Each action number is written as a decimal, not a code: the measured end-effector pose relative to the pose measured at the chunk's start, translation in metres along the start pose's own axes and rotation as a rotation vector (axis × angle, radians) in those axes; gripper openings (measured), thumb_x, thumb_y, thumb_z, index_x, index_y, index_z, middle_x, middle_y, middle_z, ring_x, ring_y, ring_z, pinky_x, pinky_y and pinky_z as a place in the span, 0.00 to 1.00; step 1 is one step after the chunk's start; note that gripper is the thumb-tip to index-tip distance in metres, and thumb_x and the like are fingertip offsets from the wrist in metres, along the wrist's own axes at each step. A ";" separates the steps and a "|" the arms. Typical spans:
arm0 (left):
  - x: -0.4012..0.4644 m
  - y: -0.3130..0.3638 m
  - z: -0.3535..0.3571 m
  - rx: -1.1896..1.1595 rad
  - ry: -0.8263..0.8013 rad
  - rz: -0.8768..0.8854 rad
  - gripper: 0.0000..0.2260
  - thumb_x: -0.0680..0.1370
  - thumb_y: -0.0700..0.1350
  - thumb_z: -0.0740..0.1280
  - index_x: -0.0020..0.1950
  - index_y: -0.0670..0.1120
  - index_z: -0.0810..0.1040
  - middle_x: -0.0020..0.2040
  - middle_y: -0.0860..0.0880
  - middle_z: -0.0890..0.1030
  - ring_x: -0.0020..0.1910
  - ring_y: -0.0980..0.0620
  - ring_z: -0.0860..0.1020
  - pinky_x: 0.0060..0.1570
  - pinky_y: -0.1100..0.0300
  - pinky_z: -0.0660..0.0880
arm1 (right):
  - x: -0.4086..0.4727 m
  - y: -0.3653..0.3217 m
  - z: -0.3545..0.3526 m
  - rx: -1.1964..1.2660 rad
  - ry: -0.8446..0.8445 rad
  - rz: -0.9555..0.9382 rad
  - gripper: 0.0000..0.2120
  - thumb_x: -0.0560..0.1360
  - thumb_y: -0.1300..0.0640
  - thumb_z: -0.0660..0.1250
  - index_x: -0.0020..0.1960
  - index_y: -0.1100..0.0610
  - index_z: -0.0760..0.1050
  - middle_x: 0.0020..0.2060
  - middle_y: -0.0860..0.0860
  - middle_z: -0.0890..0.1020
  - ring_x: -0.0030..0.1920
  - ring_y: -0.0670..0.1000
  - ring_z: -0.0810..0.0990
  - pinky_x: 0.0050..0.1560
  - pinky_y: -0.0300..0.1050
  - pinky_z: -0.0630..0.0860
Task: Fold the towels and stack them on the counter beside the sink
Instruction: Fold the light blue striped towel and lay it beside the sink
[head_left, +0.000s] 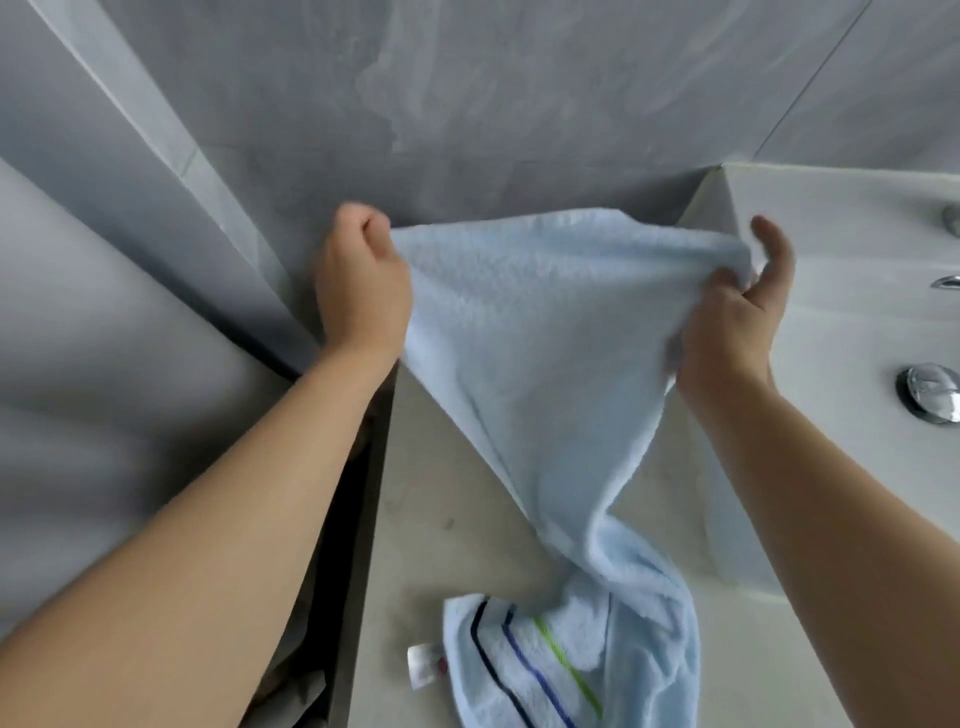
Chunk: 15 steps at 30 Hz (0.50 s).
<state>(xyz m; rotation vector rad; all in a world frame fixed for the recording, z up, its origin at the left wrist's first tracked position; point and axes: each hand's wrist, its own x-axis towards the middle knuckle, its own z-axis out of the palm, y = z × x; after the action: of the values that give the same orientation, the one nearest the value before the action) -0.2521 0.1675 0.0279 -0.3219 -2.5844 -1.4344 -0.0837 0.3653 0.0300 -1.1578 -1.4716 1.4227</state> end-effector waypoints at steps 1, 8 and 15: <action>0.014 0.006 0.021 0.017 0.036 0.107 0.07 0.81 0.43 0.57 0.54 0.43 0.74 0.48 0.49 0.77 0.46 0.49 0.74 0.42 0.58 0.65 | 0.008 0.005 0.007 -0.009 0.028 -0.060 0.34 0.70 0.67 0.50 0.69 0.38 0.64 0.67 0.44 0.71 0.66 0.42 0.71 0.70 0.39 0.65; 0.025 -0.069 0.148 0.692 -0.257 0.162 0.24 0.81 0.54 0.59 0.74 0.46 0.65 0.68 0.40 0.69 0.64 0.38 0.67 0.61 0.46 0.63 | 0.045 0.113 0.025 -1.061 -0.114 -0.265 0.34 0.76 0.63 0.60 0.78 0.47 0.55 0.62 0.61 0.68 0.55 0.62 0.71 0.55 0.54 0.69; 0.015 -0.069 0.137 0.474 -0.082 0.203 0.24 0.75 0.46 0.67 0.70 0.41 0.69 0.64 0.38 0.72 0.59 0.36 0.71 0.56 0.46 0.65 | 0.062 0.139 0.032 -1.059 0.075 -0.402 0.24 0.77 0.59 0.58 0.73 0.52 0.66 0.57 0.61 0.73 0.54 0.64 0.73 0.46 0.57 0.73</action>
<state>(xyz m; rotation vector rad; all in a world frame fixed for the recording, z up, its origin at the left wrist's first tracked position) -0.2907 0.2502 -0.0967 -0.5579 -2.7539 -0.7267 -0.1186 0.4096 -0.1148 -1.3424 -2.3187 0.2528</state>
